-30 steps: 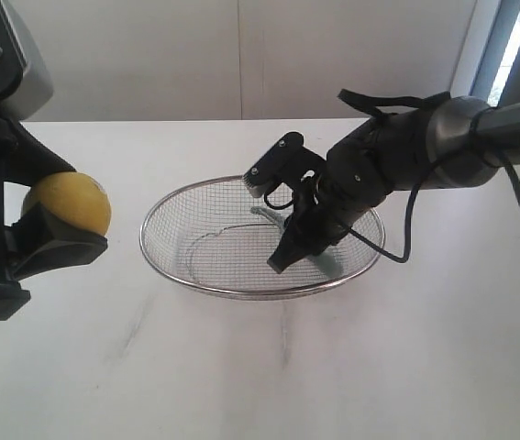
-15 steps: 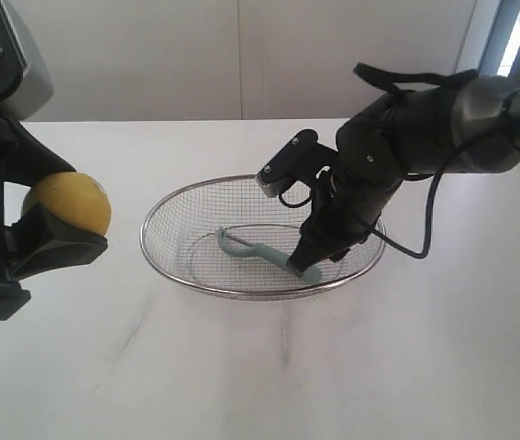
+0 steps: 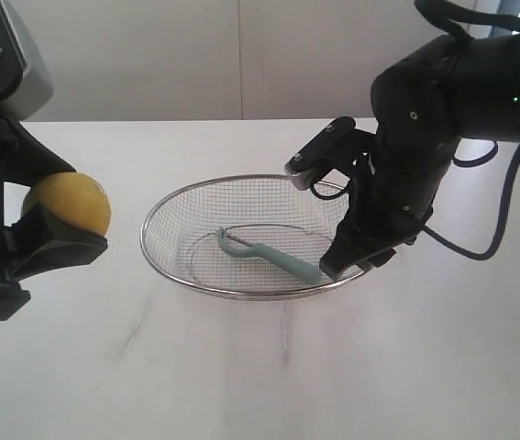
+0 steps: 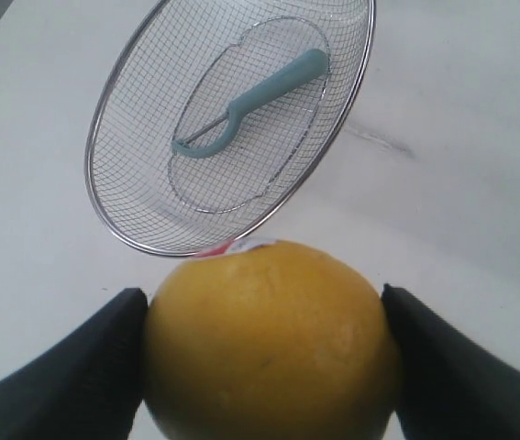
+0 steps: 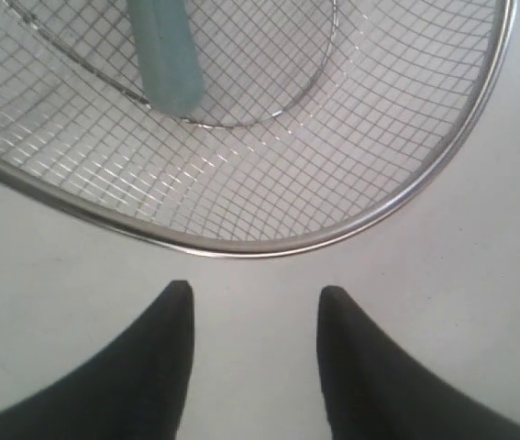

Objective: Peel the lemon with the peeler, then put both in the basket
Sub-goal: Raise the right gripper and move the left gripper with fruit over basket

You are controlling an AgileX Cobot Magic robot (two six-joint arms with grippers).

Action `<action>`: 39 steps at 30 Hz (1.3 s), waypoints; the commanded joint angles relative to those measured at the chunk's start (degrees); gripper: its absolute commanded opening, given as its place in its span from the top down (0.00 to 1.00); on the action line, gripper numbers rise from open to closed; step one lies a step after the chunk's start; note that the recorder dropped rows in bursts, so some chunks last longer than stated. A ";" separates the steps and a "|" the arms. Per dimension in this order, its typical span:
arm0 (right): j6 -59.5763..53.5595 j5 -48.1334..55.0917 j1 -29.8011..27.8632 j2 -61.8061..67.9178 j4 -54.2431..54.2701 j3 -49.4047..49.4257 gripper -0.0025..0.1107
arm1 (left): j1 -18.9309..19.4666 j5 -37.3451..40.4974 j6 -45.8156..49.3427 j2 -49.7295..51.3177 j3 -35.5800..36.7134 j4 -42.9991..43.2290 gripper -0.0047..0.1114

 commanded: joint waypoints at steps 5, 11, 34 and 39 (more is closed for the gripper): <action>0.02 -0.60 -0.10 -0.63 2.38 0.22 0.61 | 0.04 1.17 -0.49 -0.76 0.27 -0.78 0.96; 2.80 -0.60 -0.10 -0.63 2.38 0.22 0.61 | 0.04 1.28 -0.33 -0.76 0.27 -0.78 0.96; 5.05 0.36 -0.10 -5.67 0.65 0.11 0.92 | 0.04 -21.51 -9.11 12.21 2.12 -0.43 0.96; 9.53 1.23 -0.10 -8.28 -3.95 0.11 0.92 | 0.04 -15.74 -11.44 21.02 -4.74 -0.43 0.96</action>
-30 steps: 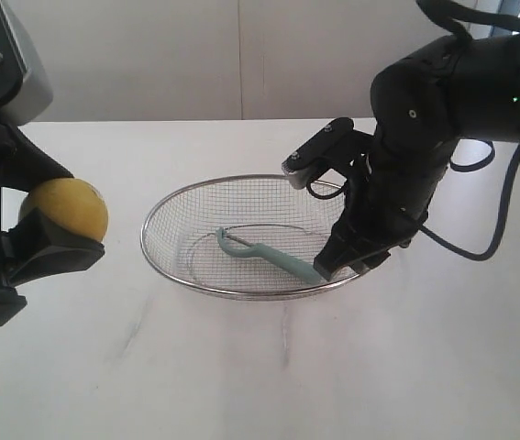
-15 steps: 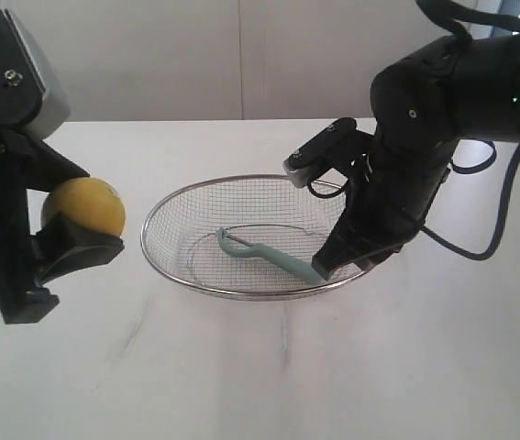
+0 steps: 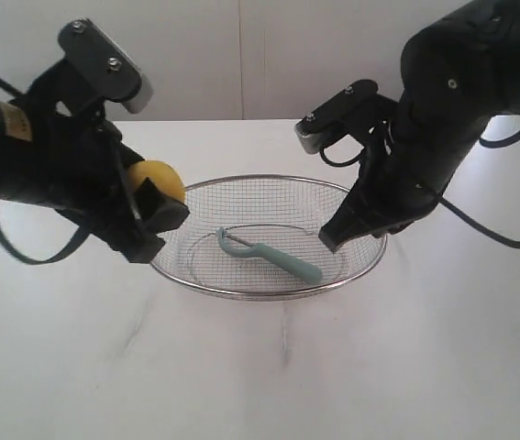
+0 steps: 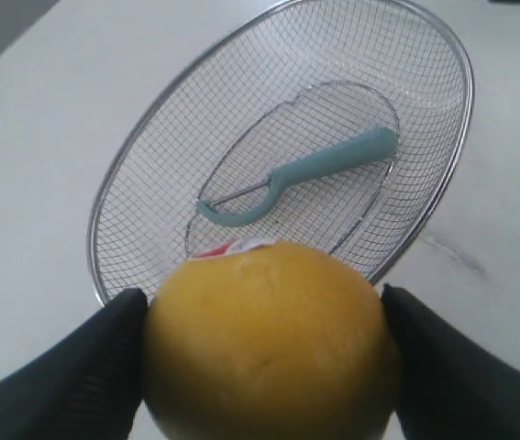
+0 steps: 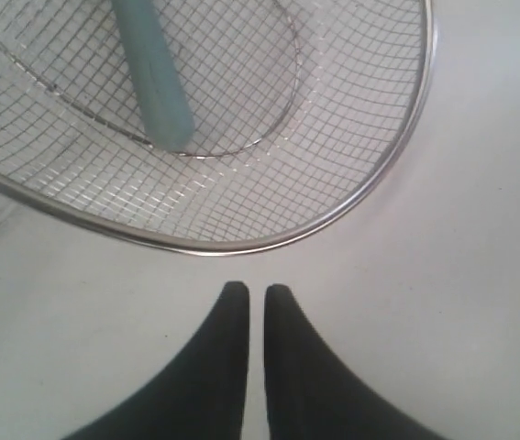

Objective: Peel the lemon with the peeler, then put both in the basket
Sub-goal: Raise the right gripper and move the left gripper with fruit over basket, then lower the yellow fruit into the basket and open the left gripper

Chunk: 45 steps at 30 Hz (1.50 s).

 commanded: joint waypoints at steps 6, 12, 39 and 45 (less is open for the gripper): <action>8.08 4.52 -0.10 -3.97 -8.67 0.11 0.92 | 0.04 12.37 -3.05 15.22 -17.03 -0.43 0.96; 11.46 7.23 -0.10 -4.60 -12.80 0.11 0.92 | 0.16 15.83 -3.18 23.71 -26.35 -0.29 0.96; 16.48 11.05 -0.10 -4.60 -18.45 0.11 0.92 | 0.16 12.37 -3.18 37.75 -27.66 6.50 0.83; 16.48 10.95 -0.10 -4.60 -18.45 0.11 0.92 | 0.16 12.48 -3.41 39.65 -27.66 6.73 0.65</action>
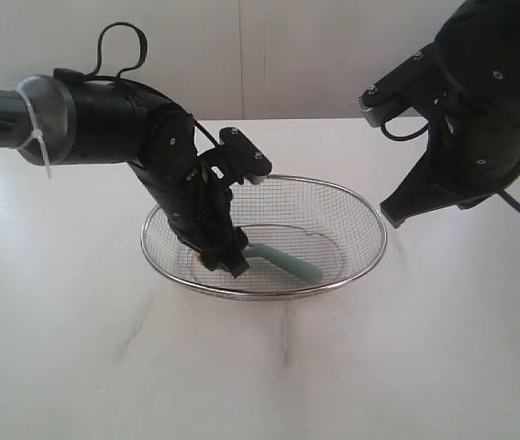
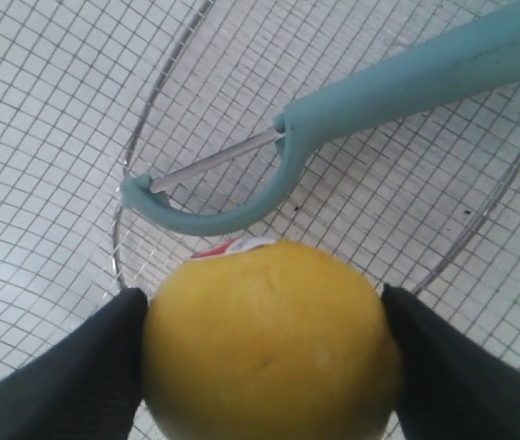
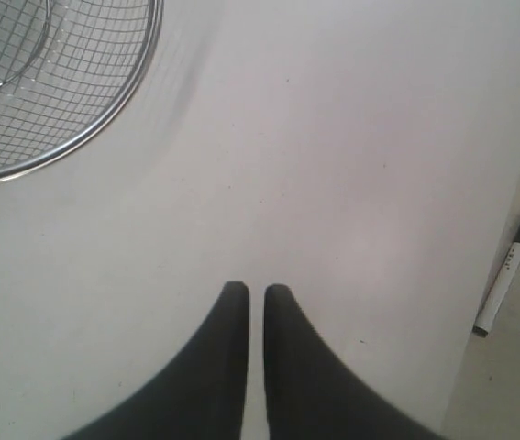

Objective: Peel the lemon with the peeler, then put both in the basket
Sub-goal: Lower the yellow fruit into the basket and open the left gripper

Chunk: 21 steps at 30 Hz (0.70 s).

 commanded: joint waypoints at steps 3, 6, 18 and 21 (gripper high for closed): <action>0.34 0.20 -0.10 -0.54 -0.67 0.11 0.92 | 0.06 0.17 -1.21 0.35 -0.41 -0.29 0.43; 0.34 0.09 -0.10 -0.54 -0.67 0.11 0.92 | 0.06 0.33 -1.60 0.23 -0.41 -0.29 0.27; 0.43 -0.15 -0.10 -0.54 -0.30 0.11 0.92 | 0.06 11.83 -2.44 -8.16 -1.09 2.21 0.49; 0.43 -0.43 -0.10 -0.54 -0.33 0.11 0.92 | 0.06 16.94 -4.08 -11.69 -1.09 2.21 0.65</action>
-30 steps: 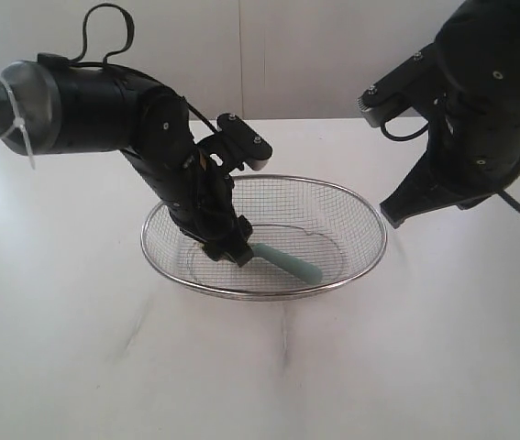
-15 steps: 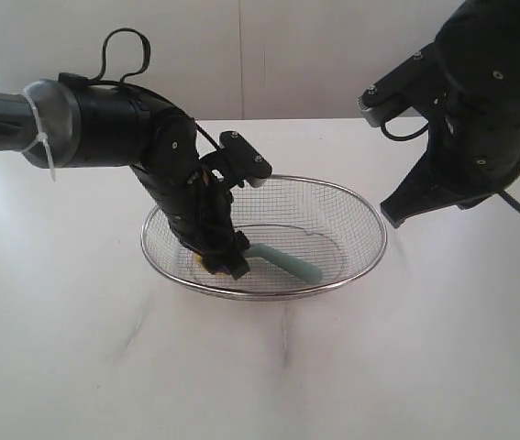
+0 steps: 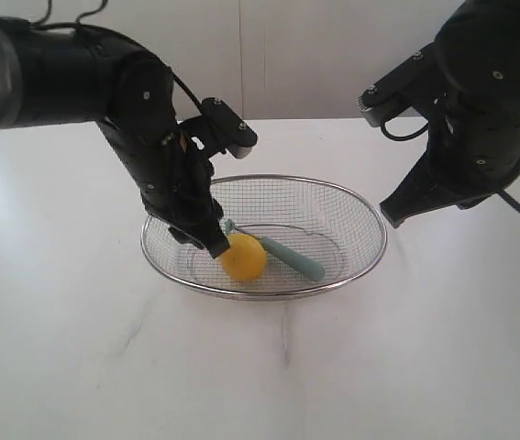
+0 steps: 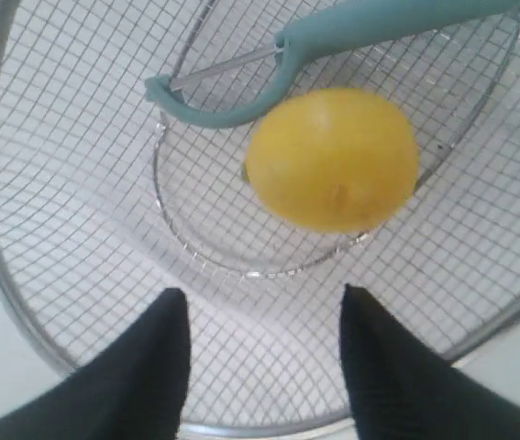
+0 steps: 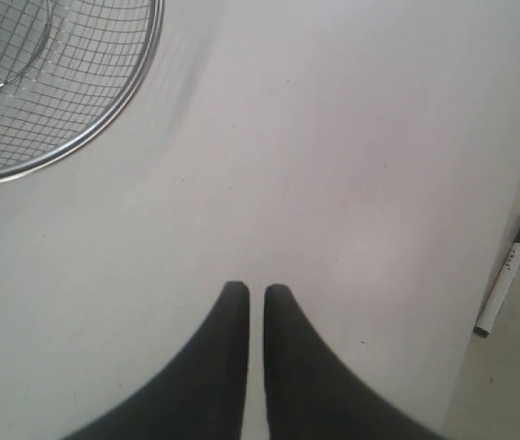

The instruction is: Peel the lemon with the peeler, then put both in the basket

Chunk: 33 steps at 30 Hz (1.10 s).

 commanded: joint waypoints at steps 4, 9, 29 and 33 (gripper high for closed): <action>0.43 -1.49 -0.10 -0.54 -0.17 0.11 0.92 | 0.06 13.45 -2.24 -9.03 -0.44 0.22 0.83; 0.43 -1.65 -0.10 -0.54 0.08 0.11 0.92 | 0.06 20.63 -2.70 -14.27 -0.32 0.22 0.96; 0.43 -1.87 -0.10 -0.54 1.12 0.11 0.92 | 0.06 18.99 -6.56 -44.73 18.49 -7.55 0.96; 0.43 -2.79 -0.10 -0.54 1.78 0.11 0.92 | 0.06 18.32 -6.56 -52.73 21.48 -6.88 0.96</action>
